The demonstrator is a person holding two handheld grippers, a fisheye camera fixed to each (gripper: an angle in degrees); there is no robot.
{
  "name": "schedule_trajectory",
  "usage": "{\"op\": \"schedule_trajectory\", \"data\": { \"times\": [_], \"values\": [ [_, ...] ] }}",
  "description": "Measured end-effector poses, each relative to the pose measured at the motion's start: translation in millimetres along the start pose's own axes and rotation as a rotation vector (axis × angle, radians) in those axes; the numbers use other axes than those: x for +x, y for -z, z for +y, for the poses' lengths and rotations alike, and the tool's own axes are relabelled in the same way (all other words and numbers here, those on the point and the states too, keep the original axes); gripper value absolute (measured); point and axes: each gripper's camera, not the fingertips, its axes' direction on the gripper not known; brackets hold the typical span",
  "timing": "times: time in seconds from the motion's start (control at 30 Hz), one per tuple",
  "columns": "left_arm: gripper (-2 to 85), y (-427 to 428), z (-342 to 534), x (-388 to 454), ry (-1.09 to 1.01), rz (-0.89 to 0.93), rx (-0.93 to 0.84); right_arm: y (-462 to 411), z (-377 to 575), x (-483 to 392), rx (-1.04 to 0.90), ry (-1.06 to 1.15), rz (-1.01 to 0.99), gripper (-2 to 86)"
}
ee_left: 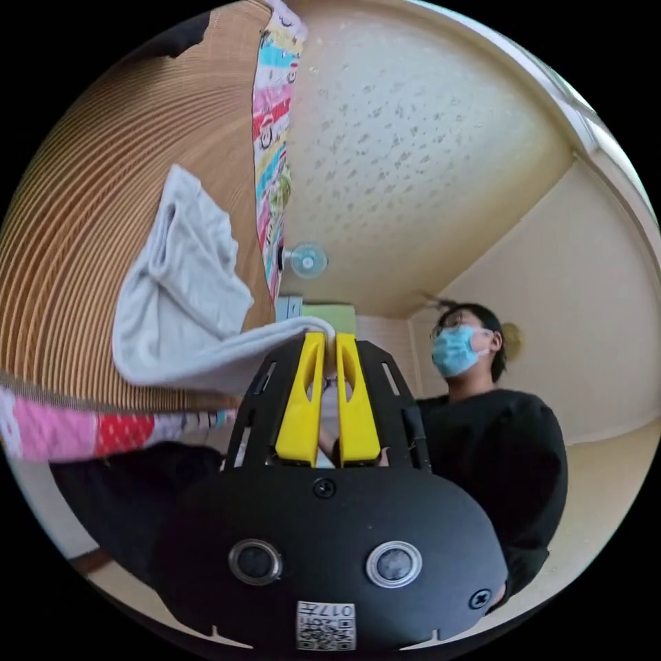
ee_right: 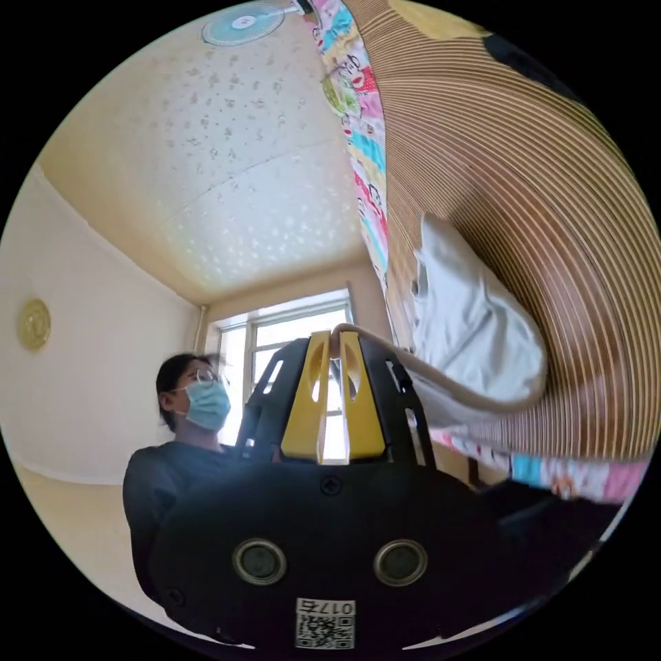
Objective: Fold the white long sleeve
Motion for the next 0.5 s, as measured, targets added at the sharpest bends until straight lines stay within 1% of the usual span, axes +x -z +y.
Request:
{"op": "schedule_trajectory", "data": {
  "times": [0.1, 0.2, 0.27, 0.33, 0.4, 0.47, 0.5],
  "values": [
    [3.7, -15.6, -67.0, -30.3, -0.026, -0.015, 0.076, -38.6, -58.7, 20.5, 0.027, 0.062, 0.023, 2.9],
    [3.7, -34.0, -131.4, -55.2, -0.038, -0.085, 0.104, -72.1, -113.1, 38.3, 0.043, 0.088, 0.098, 3.2],
    [3.7, -45.3, -164.3, -73.0, -0.031, -0.136, 0.112, -97.5, -150.6, 52.6, 0.033, 0.095, 0.21, 3.6],
    [4.9, -59.2, -196.4, -101.4, 0.019, -0.231, 0.101, -109.1, -168.7, 66.2, 0.067, 0.058, 0.327, 4.2],
    [7.2, -67.1, -210.1, -113.8, 0.023, -0.311, 0.081, -116.7, -176.4, 76.1, 0.097, 0.048, 0.413, 5.3],
    [9.5, -63.8, -210.5, -108.6, -0.032, -0.348, 0.121, -121.7, -167.1, 68.2, 0.178, 0.1, 0.438, 5.6],
    [10.7, -57.5, -202.9, -100.2, -0.063, -0.369, 0.165, -124.2, -162.9, 63.0, 0.181, 0.128, 0.44, 5.4]
  ]
}}
